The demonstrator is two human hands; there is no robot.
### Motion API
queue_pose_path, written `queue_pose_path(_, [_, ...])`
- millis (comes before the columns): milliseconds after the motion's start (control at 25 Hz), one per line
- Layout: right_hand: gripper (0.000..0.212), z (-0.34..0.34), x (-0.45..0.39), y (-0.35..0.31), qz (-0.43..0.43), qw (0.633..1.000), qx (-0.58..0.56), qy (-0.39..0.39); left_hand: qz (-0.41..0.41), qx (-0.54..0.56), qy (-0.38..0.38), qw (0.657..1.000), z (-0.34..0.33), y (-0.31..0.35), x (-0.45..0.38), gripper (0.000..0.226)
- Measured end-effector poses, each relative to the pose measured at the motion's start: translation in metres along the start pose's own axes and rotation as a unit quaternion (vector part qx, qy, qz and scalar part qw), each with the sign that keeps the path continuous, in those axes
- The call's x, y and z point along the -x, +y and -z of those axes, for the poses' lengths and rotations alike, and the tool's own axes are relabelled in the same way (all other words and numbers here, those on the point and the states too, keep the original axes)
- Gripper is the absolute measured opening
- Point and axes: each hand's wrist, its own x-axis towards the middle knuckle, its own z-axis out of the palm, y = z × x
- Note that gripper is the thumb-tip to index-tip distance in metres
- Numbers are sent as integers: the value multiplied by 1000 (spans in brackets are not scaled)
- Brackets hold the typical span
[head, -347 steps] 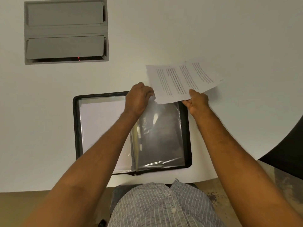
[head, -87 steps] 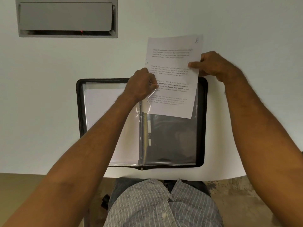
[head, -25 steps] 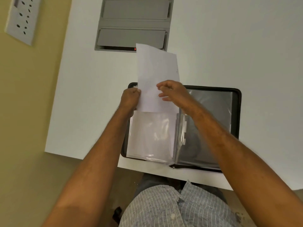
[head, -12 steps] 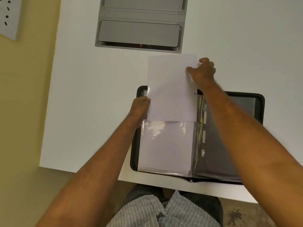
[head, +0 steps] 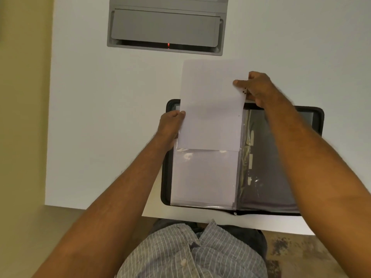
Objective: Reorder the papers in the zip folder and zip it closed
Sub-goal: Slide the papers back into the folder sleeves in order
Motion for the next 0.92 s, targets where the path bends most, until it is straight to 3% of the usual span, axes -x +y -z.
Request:
queue_pose_path(200, [46, 7, 7, 7, -25, 995, 32, -95, -14, 9, 3, 1000, 1, -3, -5, 22])
queue_pose_path(360, [45, 14, 8, 4, -2, 989, -115, -90, -9, 11, 14, 1000, -2, -2, -5, 27])
queue_pose_path(480, [42, 16, 6, 4, 6, 983, -147, -111, -5, 14, 20, 1000, -5, 0, -2, 23])
queue_pose_path(640, [50, 16, 12, 3, -16, 985, -42, -169, -7, 7, 20, 1000, -4, -1, -7, 21])
queue_pose_path(920, [53, 20, 15, -2, -7, 973, 134, -188, 3, 16, 20, 1000, -3, -1, -11, 19])
